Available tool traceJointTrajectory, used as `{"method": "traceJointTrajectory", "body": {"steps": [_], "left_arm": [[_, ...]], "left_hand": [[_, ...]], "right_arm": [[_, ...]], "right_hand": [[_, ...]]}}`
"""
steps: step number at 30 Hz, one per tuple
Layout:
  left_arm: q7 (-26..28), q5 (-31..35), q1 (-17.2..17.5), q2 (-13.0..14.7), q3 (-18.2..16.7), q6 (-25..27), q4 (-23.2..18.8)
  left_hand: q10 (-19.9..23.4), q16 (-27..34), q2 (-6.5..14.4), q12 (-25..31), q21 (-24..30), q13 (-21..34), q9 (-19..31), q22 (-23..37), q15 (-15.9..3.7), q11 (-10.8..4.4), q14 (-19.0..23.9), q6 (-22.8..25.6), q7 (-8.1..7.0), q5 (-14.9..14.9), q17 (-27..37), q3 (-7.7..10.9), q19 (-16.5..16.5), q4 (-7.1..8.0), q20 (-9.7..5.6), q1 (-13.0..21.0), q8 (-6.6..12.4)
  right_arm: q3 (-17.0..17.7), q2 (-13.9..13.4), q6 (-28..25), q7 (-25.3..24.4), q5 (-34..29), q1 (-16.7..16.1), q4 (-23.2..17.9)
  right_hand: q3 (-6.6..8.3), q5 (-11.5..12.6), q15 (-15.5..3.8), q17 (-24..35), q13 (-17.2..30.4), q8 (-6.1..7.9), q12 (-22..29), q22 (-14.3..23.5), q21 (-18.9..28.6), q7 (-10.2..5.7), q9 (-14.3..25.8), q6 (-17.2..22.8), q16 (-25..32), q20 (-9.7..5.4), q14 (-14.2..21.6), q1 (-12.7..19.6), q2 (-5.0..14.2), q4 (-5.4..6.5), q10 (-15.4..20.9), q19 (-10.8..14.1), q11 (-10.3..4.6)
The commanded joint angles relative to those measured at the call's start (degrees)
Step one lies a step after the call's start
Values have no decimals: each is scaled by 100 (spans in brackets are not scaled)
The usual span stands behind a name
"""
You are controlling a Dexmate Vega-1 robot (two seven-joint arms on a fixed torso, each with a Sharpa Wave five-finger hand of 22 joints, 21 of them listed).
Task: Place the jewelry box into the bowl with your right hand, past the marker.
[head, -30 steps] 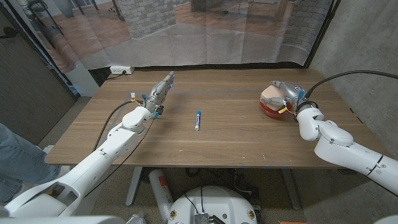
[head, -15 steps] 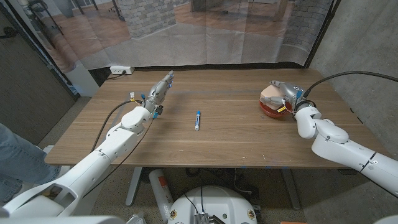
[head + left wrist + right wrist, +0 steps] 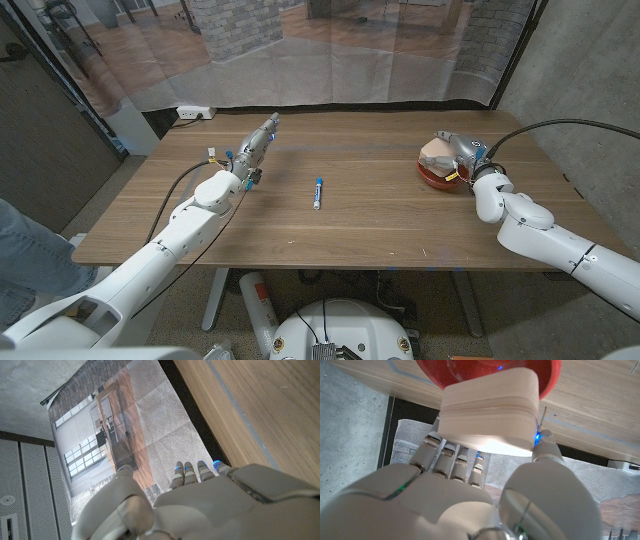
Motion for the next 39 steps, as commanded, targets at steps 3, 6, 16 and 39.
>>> {"method": "traceJointTrajectory", "body": {"steps": [3, 6, 16, 39], "left_arm": [[106, -14, 123, 55, -60, 47, -123], [124, -20, 151, 70, -74, 61, -145], [124, -35, 162, 71, -72, 90, -150], [147, -8, 146, 101, -42, 204, -213]], "left_hand": [[13, 13, 33, -9, 27, 18, 18, 30, 4, -14, 31, 5, 17, -15, 25, -28, -84, 6, -3, 40, -5], [16, 14, 34, -8, 27, 18, 18, 30, 3, -17, 33, 10, 17, -15, 25, -29, -84, 5, -3, 41, -3], [6, 12, 36, -14, 26, 18, 18, 30, 3, -8, 31, 16, 17, -15, 25, -34, -86, 3, -2, 45, -2], [13, 12, 42, -14, 23, 18, 18, 30, 5, -14, 34, 17, 12, -16, 25, -46, -93, 0, 2, 53, -5]], "right_arm": [[-144, 149, 90, 15, 76, 179, 368], [-151, 138, 62, 26, 108, 160, 390], [-170, 137, 18, 23, 225, 147, 489], [-323, 295, 65, -96, 375, 301, 816]], "right_hand": [[182, -3, -755, 14, 28, 3, 43, 22, 32, 8, 10, 75, -15, -375, 130, 681, 819, 182, 238, 139, -241], [183, -7, -758, 18, 29, 2, 42, 22, 33, 5, 10, 77, -18, -375, 129, 683, 823, 182, 233, 136, -247], [182, -21, -762, 31, 33, 4, 47, 24, 38, -7, 12, 92, -29, -369, 123, 682, 829, 186, 242, 123, -253], [156, -70, -667, 61, 46, -5, 21, 19, -14, -13, 18, 115, -173, -229, -137, 653, 811, 196, 168, -89, -246]]}}
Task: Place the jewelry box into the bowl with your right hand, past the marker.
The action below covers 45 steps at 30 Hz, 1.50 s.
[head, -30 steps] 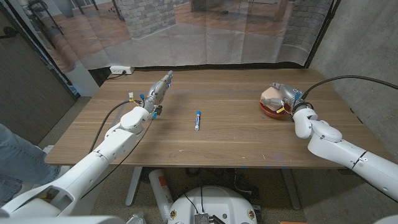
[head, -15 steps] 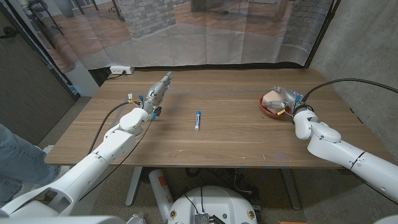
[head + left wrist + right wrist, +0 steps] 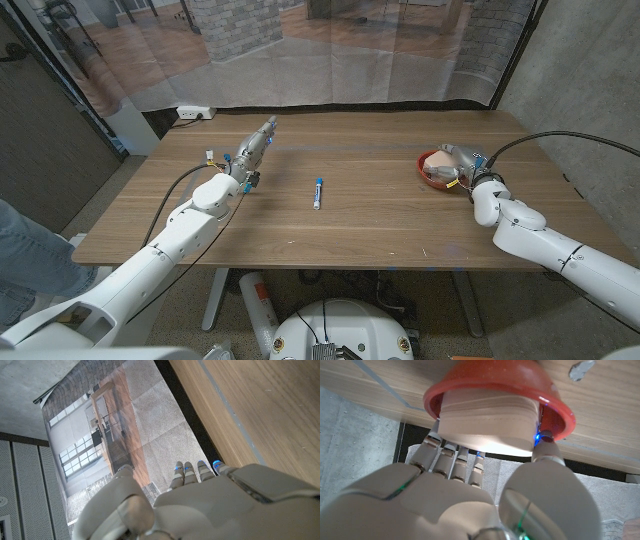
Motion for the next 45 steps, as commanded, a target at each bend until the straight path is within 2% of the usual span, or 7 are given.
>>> {"method": "traceJointTrajectory", "body": {"steps": [1, 11, 22, 23, 27, 45], "left_arm": [[9, 11, -5, 17, 16, 52, -33], [-18, 4, -37, -5, 36, 58, 24], [-111, -16, -132, -47, 82, 68, 143], [-117, -14, -141, -52, 87, 65, 156], [-148, -15, -174, -79, 107, 44, 211], [-232, -39, -292, -159, 145, -2, 402]], "left_hand": [[14, 11, 20, -14, 24, 19, 18, 30, 5, -10, 33, 19, 13, -16, 25, -7, -93, 7, 3, 32, -5], [25, 11, 26, -12, 22, 19, 18, 30, 2, -24, 34, 20, 11, -16, 25, -14, -97, 4, 7, 39, -6], [40, 10, 36, -8, 21, 19, 18, 30, 2, -28, 32, 53, 20, -18, 25, -18, -102, 2, 18, 47, 4], [41, 10, 37, -8, 21, 19, 18, 30, 8, -29, 32, 53, 21, -18, 25, -18, -101, 2, 14, 48, 4], [40, 10, 40, -9, 22, 19, 18, 31, 3, -25, 33, 55, 17, -18, 25, -20, -100, 1, 16, 51, 4], [53, 10, 63, -9, 23, 19, 19, 31, 5, -20, 37, 76, 23, -22, 25, -26, -100, -4, 17, 69, 6]], "right_arm": [[-73, 51, 17, -37, 66, 79, 106], [-71, -40, -73, 150, 166, 97, 3], [-21, -140, -268, 255, 257, 72, -133], [-15, -134, -296, 244, 263, 68, -140], [2, -149, -324, 254, 316, 58, -164], [39, -166, -366, 227, 455, 41, -281]], "right_hand": [[157, -17, -588, 22, 17, -12, -1, 14, -26, 0, 21, 32, -137, -89, -210, 653, 791, 182, 160, -33, -230], [52, -51, -281, -167, -8, -74, -175, -89, -225, -40, 45, -98, -501, 321, -750, 540, 620, 200, -182, -412, -116], [-125, -68, 0, -285, -62, -94, -264, -134, -363, -43, 61, -170, -616, 556, -923, 201, 510, 352, -300, -611, -40], [-149, -69, 27, -298, -69, -95, -275, -137, -374, -40, 63, -174, -621, 580, -928, 154, 497, 373, -316, -621, 0], [-247, -60, 131, -346, -93, -99, -300, -150, -421, -42, 67, -192, -643, 643, -962, -27, 427, 446, -336, -663, -11], [-652, 6, 282, -494, -163, -90, -347, -167, -559, -39, 70, -168, -655, 796, -957, -791, 178, 766, -325, -724, 44]]}}
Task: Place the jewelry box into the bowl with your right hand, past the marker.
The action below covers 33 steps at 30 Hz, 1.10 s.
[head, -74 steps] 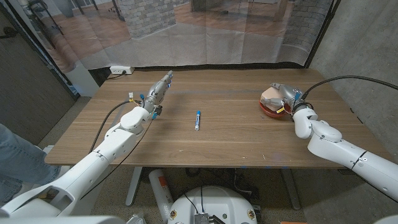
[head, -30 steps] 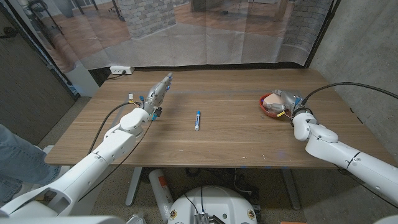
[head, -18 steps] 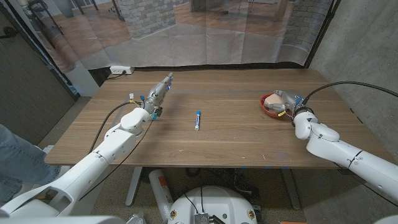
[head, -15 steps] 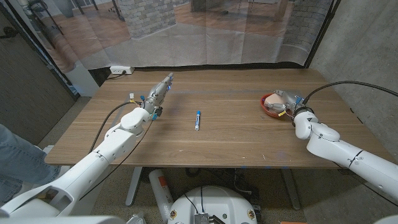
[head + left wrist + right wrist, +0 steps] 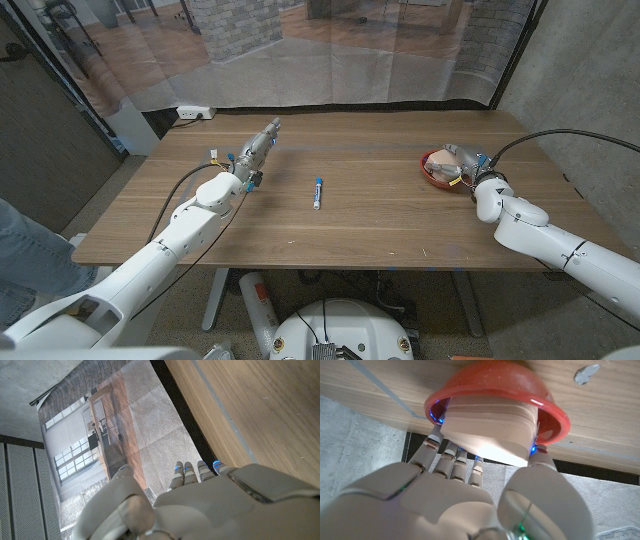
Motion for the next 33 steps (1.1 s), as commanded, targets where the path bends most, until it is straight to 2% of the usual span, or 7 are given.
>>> {"method": "traceJointTrajectory", "body": {"steps": [1, 5, 7, 10, 18, 26, 33], "left_arm": [[-62, -18, -73, -41, 22, -51, 112], [-80, -24, -88, -52, 26, -64, 142], [-76, -24, -90, -56, 26, -68, 147], [-76, -28, -88, -53, 23, -66, 146], [-90, -52, -63, -43, 16, -67, 154], [-110, -61, -50, -25, 6, -86, 160], [-165, -68, -86, -39, 19, -114, 211]], "left_hand": [[10, 10, 41, -10, 22, 19, 19, 31, 4, 22, 38, 14, 20, -23, 25, -27, -103, -5, 19, 47, 6], [10, 10, 46, -11, 23, 19, 19, 31, 3, 25, 38, 20, 21, -24, 25, -27, -103, -6, 19, 51, 7], [13, 11, 48, -10, 23, 19, 19, 31, 5, 24, 39, 23, 22, -24, 25, -28, -103, -7, 20, 53, 8], [11, 9, 50, -11, 24, 19, 19, 31, 5, 21, 35, 24, 27, -25, 25, -28, -100, -7, 19, 55, 8], [2, 11, 57, -16, 25, 19, 19, 31, 6, 23, 42, 28, 21, -26, 25, -28, -100, -9, 20, 60, 7], [12, 10, 64, -13, 25, 19, 19, 32, 4, 27, 42, 30, 12, -28, 25, -29, -99, -11, 21, 66, 6], [13, 10, 71, -13, 26, 19, 19, 32, 2, 19, 42, 36, 15, -30, 24, -31, -99, -13, 21, 73, 6]], "right_arm": [[41, -19, -55, 4, 116, -19, -96], [18, -32, -114, 74, 136, 0, -127], [21, -28, -113, 66, 154, -2, -129], [6, -29, -159, 88, 161, 9, -146], [-14, -39, -260, 111, 190, 23, -203], [-7, -92, -388, 4, 99, -25, -385], [52, -182, -401, -77, 25, -94, -602]], "right_hand": [[-114, 56, 98, -36, -16, 3, -41, 4, -76, 7, 26, -16, -24, 80, -30, -220, -94, 75, 3, -49, 13], [-199, 90, 152, -70, -29, -11, -74, 0, -123, 1, 22, -47, -40, 133, -71, -346, -172, 115, -53, -97, 22], [-330, 161, 226, -125, -49, -55, -138, -4, -217, 12, 13, -166, -63, 234, -149, -526, -287, 170, -173, -213, 110], [-431, 230, 297, -171, -66, -89, -189, -5, -305, 43, 5, -282, -91, 325, -256, -656, -362, 208, -264, -329, 136], [-612, 375, 409, -257, -97, -130, -309, -8, -513, 98, -15, -537, -137, 536, -537, -842, -455, 256, -495, -624, 203], [-641, 407, 407, -274, -102, -121, -310, -7, -540, 112, -19, -551, -118, 536, -537, -867, -455, 262, -485, -644, 198], [-678, 469, 375, -302, -109, -92, -298, -2, -508, 105, -24, -534, -67, 467, -452, -895, -435, 270, -435, -484, 199]]}}
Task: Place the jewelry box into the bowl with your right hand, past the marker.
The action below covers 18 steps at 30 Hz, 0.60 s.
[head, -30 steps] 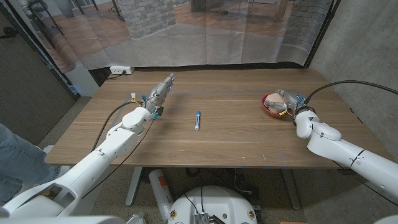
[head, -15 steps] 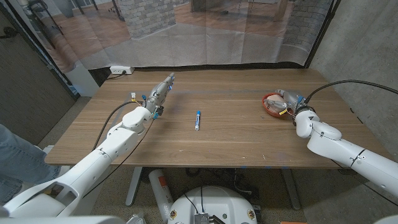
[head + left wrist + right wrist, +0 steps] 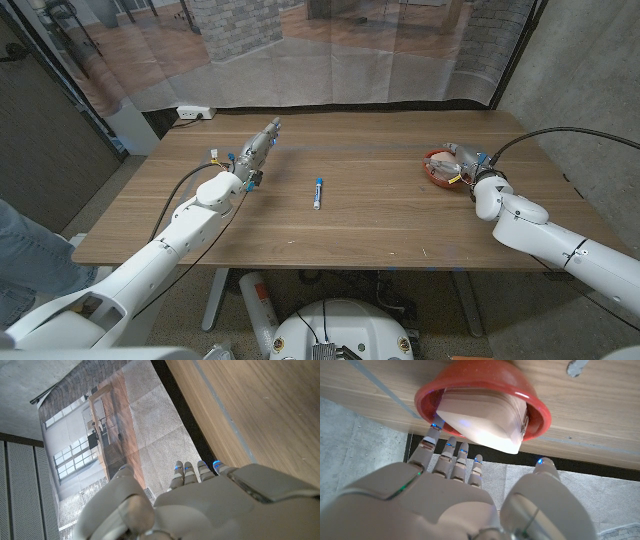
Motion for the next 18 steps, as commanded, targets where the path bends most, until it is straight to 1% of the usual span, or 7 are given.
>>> {"method": "traceJointTrajectory", "body": {"steps": [1, 5, 9, 11, 13, 14, 18], "left_arm": [[-77, -18, -29, -8, 5, -46, 70], [-99, -12, -56, -20, 13, -66, 103], [-100, -8, -69, -20, 10, -72, 112], [-104, -13, -69, -25, 5, -88, 123], [-105, -22, -67, -30, 0, -96, 128], [-113, -31, -67, -33, -1, -97, 133], [-139, -25, -88, -35, 5, -117, 153]], "left_hand": [[11, 9, 42, -14, 25, 19, 19, 32, 6, 18, 39, 42, 14, -8, 24, -12, -99, 5, 22, 44, 9], [10, 10, 45, -15, 25, 19, 19, 32, 2, 26, 43, 43, 9, -9, 24, -13, -100, 4, 22, 48, 8], [15, 8, 47, -14, 27, 19, 19, 32, 3, 26, 38, 41, 16, -10, 24, -15, -96, 2, 19, 51, 5], [11, 7, 49, -16, 27, 19, 19, 32, 3, 32, 37, 39, 18, -11, 24, -16, -97, 1, 19, 53, 4], [9, 8, 50, -17, 25, 19, 19, 32, 5, 35, 39, 38, 19, -11, 24, -17, -101, 0, 24, 55, 3], [10, 8, 50, -17, 25, 19, 19, 32, 8, 34, 38, 38, 23, -11, 24, -17, -100, 0, 21, 56, 3], [7, 8, 53, -19, 25, 19, 19, 32, 8, 33, 38, 38, 16, -12, 24, -19, -102, -1, 23, 59, 2]], "right_arm": [[60, -116, -96, -132, -129, -94, -323], [71, -124, -112, -144, -177, -97, -384], [110, -152, -21, -159, -173, -119, -415], [138, -141, 40, -200, -163, -134, -404], [148, -136, 36, -199, -177, -130, -420], [159, -135, 45, -210, -180, -133, -429], [168, -146, 30, -258, -273, -137, -502]], "right_hand": [[-26, 54, 5, -6, -5, 28, 18, 8, 16, 19, 19, 12, 45, -22, 51, -58, 4, -1, 63, 92, -10], [-37, 77, 0, -16, -7, 39, 30, 10, 14, 19, 17, 26, 54, -39, 69, -62, 13, -1, 100, 118, -44], [-41, 87, 3, -21, -8, 47, 36, 11, 11, 13, 16, 40, 62, -39, 88, -62, 19, -1, 118, 123, -44], [-45, 107, 1, -29, -10, 78, 36, 12, 2, -47, 14, 112, 70, -46, 107, -60, 34, -1, 125, 128, -46], [-50, 122, 6, -36, -11, 97, 38, 12, -10, -76, 13, 157, 75, -49, 121, -60, 43, -1, 136, 123, -68], [-53, 129, 6, -39, -12, 103, 38, 13, -16, -96, 12, 173, 74, -50, 118, -59, 47, -1, 138, 118, -55], [-56, 146, -16, -45, -13, 108, 37, 13, -44, -97, 11, 188, 70, -44, 107, -59, 62, 0, 141, 72, -53]]}}
